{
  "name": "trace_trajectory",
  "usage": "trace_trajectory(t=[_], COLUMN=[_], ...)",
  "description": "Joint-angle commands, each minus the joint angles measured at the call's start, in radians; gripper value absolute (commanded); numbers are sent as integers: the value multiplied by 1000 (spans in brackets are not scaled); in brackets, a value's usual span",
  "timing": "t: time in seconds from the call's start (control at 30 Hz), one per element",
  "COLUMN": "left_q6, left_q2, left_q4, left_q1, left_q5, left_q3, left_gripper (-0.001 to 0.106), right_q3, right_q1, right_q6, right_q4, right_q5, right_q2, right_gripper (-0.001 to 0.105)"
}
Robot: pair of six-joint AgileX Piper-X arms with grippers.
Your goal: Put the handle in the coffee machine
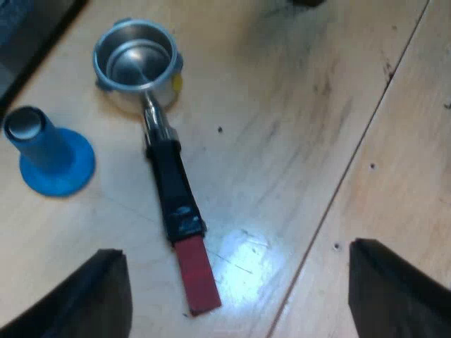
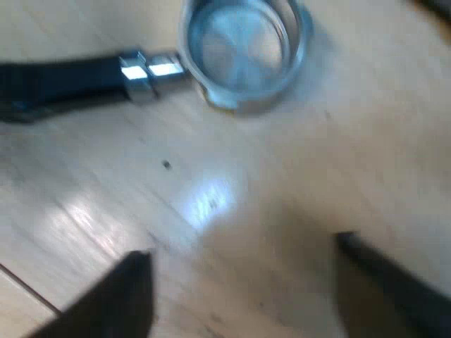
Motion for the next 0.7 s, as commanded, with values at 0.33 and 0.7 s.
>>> trace_trajectory(t=[0.33,0.7], left_q6=[-29,-31], left_q2=[-2,-2], left_q4=[-89,-79], left_q1=[-5,-5], left_q5=[-132,-127], left_q3=[-9,15], left_gripper=[68,80], right_q3=[-74,-97], right_q1=[-15,-153], right_q6=[-52,-103], right_q4=[-59,-62], right_q5=[18,-144], right_q2=[3,87], right_gripper=[72,72])
